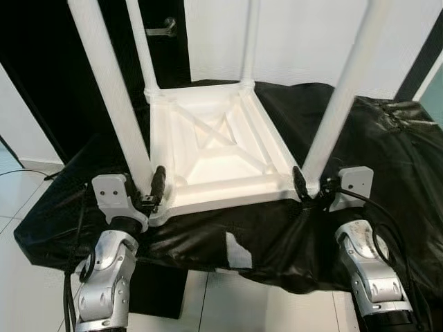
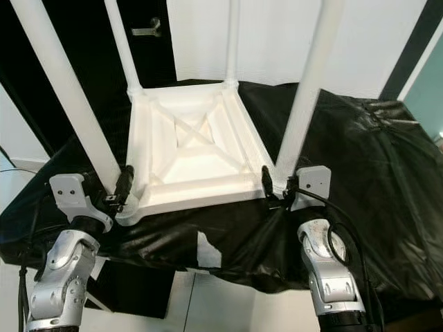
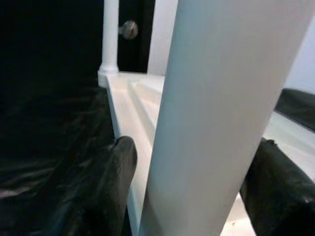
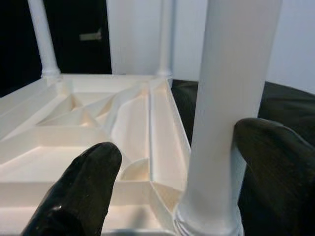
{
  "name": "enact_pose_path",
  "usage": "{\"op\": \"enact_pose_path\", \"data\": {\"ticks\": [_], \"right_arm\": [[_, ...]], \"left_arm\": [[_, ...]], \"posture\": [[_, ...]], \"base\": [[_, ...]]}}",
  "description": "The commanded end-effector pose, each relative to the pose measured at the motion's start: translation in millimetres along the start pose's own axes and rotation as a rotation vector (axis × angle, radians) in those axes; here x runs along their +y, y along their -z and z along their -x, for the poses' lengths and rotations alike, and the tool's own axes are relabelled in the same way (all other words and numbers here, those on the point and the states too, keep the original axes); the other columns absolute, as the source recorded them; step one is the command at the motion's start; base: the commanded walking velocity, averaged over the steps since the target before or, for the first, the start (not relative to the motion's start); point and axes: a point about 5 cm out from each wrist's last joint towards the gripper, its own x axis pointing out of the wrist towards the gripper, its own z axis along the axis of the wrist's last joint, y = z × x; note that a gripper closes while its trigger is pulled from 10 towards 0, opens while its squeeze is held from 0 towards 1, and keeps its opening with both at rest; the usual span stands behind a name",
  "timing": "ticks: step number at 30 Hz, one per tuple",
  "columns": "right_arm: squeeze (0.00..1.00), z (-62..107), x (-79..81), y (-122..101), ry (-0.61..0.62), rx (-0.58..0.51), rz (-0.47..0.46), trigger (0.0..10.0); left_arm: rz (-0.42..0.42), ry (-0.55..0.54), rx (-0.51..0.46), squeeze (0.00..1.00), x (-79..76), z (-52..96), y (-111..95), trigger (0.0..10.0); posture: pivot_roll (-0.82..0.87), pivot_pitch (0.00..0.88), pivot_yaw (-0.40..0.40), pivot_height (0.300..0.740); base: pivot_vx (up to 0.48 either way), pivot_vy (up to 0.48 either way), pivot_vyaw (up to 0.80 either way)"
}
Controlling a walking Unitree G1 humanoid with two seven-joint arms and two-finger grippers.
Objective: Building children table
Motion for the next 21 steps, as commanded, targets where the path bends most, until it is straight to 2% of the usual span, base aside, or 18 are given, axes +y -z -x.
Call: {"op": "enact_pose_path", "data": {"ticks": [1, 11, 14, 21], "right_arm": [[0.00, 2.0, 1.6, 5.8, -0.017, 0.031, -0.004, 10.0], [0.00, 3.4, 6.3, 7.1, -0.058, 0.049, -0.023, 10.0], [0.00, 7.7, 4.2, 12.4, -0.020, 0.072, -0.031, 10.0], [0.00, 4.6, -7.3, 13.2, 0.033, 0.070, -0.004, 10.0]], "left_arm": [[-0.003, -0.012, 0.014, 0.00, 0.3, 0.0, 3.0, 10.0], [-0.028, -0.020, 0.031, 0.00, 1.3, -5.8, 4.8, 10.0], [-0.032, -0.005, 0.028, 0.00, 0.8, -8.5, 4.4, 10.0], [-0.034, 0.017, 0.027, 0.00, 0.1, -12.0, 3.5, 10.0]], "posture": [[0.04, 0.000, -0.016, 0.740], [0.03, 0.000, -0.012, 0.740], [0.03, 0.000, -0.009, 0.740], [0.02, 0.000, -0.003, 0.740]], "base": [[0.000, 0.000, 0.00], [0.000, 0.000, 0.00], [0.000, 0.000, 0.00], [0.000, 0.000, 0.00]]}}
